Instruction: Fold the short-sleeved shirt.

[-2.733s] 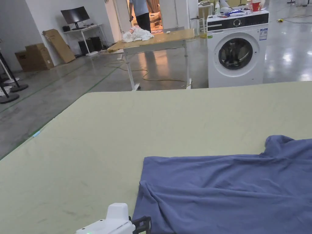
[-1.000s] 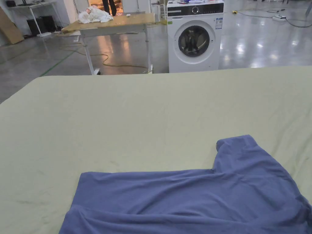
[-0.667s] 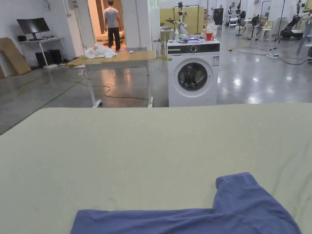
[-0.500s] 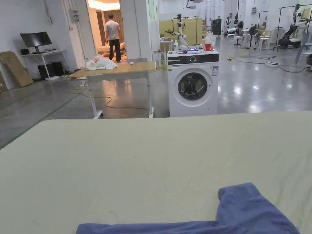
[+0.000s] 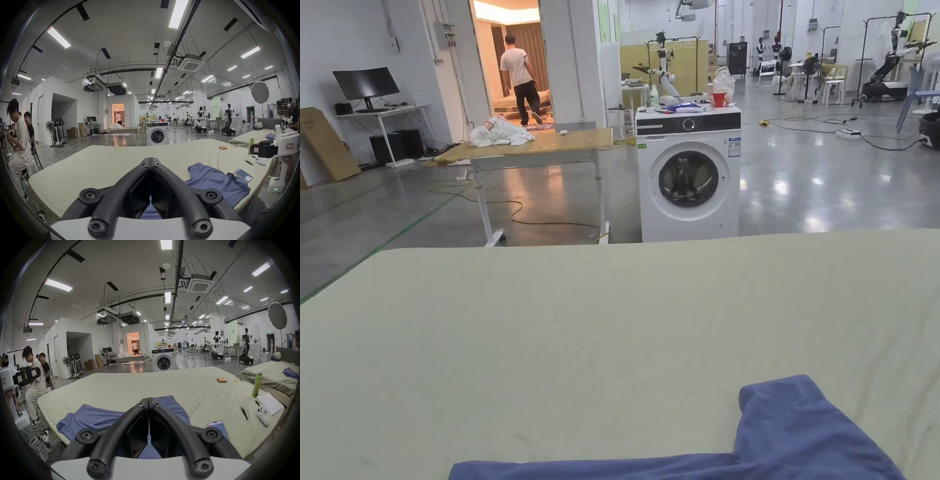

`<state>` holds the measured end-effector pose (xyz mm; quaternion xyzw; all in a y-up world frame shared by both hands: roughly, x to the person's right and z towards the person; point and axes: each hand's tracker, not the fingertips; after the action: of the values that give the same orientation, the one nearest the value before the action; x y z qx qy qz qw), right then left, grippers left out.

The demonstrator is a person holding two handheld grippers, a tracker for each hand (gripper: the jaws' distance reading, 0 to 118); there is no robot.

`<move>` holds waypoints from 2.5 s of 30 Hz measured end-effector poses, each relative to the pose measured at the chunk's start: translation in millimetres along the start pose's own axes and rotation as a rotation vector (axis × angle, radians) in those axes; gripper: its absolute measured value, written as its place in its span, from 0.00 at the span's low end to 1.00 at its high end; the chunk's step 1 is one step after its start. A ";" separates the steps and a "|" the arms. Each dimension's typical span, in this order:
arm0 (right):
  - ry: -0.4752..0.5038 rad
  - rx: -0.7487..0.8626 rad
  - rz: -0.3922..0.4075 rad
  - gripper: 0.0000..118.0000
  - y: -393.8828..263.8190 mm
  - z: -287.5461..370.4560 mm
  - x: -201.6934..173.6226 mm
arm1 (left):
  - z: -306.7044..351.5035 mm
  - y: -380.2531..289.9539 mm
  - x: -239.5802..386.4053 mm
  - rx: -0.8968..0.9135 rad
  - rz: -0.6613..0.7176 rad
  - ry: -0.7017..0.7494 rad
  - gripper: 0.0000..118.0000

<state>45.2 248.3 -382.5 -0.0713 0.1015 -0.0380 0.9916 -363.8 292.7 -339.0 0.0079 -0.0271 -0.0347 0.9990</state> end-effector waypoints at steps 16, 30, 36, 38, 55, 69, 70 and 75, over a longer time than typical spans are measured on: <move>-0.012 -0.101 -0.015 0.00 -15.3 -5.1 4.8 | -199.5 -86.0 -114.4 -0.579 0.270 -0.041 0.50; -0.156 -0.278 -0.062 0.00 -36.6 -0.1 48.8 | -344.1 -198.8 -147.9 -0.974 0.231 0.123 0.15; -0.094 -0.297 -0.081 0.08 -23.9 -51.8 76.7 | -353.1 -203.8 -142.1 -1.015 0.133 0.092 0.05; -0.056 -0.335 -0.113 0.13 -8.1 -93.2 93.8 | -358.2 -205.8 -138.6 -1.045 0.092 0.087 0.05; -0.193 -0.900 -0.010 0.18 -71.4 -350.0 155.6 | -363.5 -205.9 -134.7 -1.105 0.127 0.092 0.05; -0.027 -0.605 -0.078 0.01 -15.2 -169.6 132.1 | -204.9 -113.3 -164.0 -0.793 0.152 -0.063 0.00; -0.042 -0.597 -0.067 0.01 -19.5 -146.4 126.9 | -184.9 -112.2 -165.9 -0.794 0.152 -0.066 0.00; -0.073 -0.601 -0.104 0.01 -37.9 -57.3 108.1 | -120.6 -129.1 -173.0 -0.825 0.166 -0.084 0.00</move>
<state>136.6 193.5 -453.6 -0.3679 0.0685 -0.0545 0.9257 -538.4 177.6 -471.0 -0.3965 -0.0520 0.0377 0.9158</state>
